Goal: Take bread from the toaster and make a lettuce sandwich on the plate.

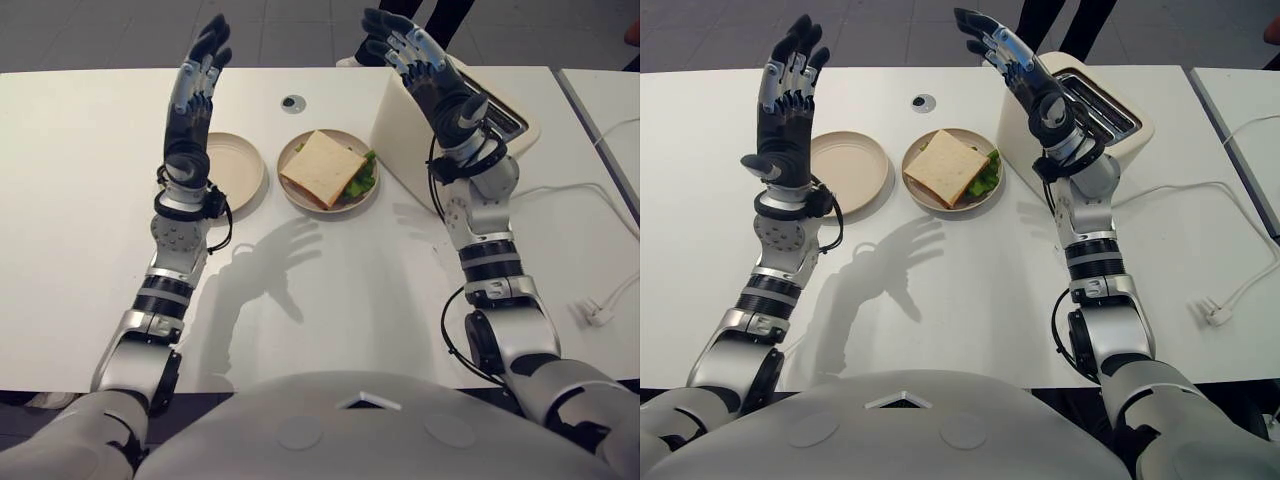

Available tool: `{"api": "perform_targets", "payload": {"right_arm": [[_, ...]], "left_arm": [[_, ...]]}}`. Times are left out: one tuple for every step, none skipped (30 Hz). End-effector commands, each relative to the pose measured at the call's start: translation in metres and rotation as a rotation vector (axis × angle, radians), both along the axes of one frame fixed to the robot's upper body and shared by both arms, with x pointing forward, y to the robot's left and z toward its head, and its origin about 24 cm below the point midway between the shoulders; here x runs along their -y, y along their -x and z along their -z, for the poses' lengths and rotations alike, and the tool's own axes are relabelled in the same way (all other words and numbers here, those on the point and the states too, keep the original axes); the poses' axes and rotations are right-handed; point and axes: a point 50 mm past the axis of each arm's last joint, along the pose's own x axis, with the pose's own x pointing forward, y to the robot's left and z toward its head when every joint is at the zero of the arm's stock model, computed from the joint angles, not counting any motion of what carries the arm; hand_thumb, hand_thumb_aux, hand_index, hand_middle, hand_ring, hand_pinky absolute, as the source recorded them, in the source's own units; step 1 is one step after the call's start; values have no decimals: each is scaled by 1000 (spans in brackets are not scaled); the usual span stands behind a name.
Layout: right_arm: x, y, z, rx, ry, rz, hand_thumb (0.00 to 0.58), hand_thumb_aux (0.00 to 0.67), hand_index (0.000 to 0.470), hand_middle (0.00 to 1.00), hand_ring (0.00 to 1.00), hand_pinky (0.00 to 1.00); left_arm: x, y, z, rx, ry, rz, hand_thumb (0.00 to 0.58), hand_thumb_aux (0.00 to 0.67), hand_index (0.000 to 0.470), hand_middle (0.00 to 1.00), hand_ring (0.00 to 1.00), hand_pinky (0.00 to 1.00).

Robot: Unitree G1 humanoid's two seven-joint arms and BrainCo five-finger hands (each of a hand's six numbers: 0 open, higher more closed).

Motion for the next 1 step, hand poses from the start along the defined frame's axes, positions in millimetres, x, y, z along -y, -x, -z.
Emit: {"api": "perform_targets", "payload": {"right_arm": [[4,-3,9,-37,-16,21,0,0,0,0,0,0]], "left_arm": [[1,-8,12,-56,-5,-4,0,0,0,0,0,0]]}}
